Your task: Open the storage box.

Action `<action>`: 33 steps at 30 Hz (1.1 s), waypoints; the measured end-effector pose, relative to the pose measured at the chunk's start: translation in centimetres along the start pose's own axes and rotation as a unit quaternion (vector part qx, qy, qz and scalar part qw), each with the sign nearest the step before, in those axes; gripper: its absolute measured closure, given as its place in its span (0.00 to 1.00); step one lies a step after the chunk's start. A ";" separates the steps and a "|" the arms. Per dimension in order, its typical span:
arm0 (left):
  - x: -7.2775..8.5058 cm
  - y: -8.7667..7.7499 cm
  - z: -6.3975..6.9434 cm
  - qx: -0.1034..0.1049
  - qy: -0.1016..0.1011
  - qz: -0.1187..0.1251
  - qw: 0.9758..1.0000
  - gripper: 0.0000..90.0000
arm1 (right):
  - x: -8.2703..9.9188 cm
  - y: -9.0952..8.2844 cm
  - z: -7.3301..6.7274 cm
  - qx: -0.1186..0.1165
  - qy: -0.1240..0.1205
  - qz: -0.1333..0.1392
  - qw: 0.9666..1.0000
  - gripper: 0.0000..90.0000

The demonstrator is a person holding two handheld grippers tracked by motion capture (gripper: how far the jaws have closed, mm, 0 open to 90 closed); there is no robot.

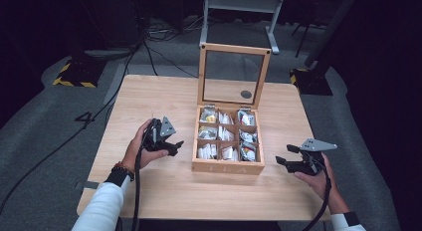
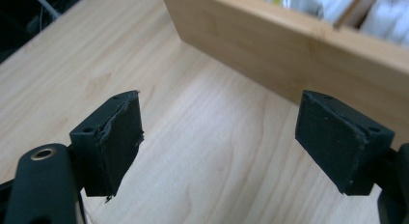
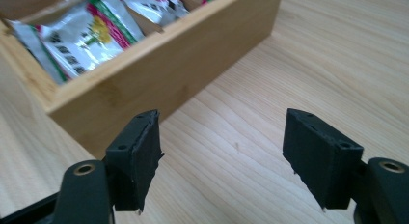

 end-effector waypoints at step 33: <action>6.9 -2.8 3.1 0.045 -0.026 -0.023 0.998 0.18 | -5.9 4.9 -8.3 -0.090 -0.092 -0.001 0.992 0.39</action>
Point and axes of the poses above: each handheld gripper's, and its own axes: y roughly forward along the jaws, x roughly out of its underside, z roughly to its right, the point moved 5 cm from there along y, roughly forward along the jaws, and after that the axes turned 7 degrees about z, right-handed, at the moved point
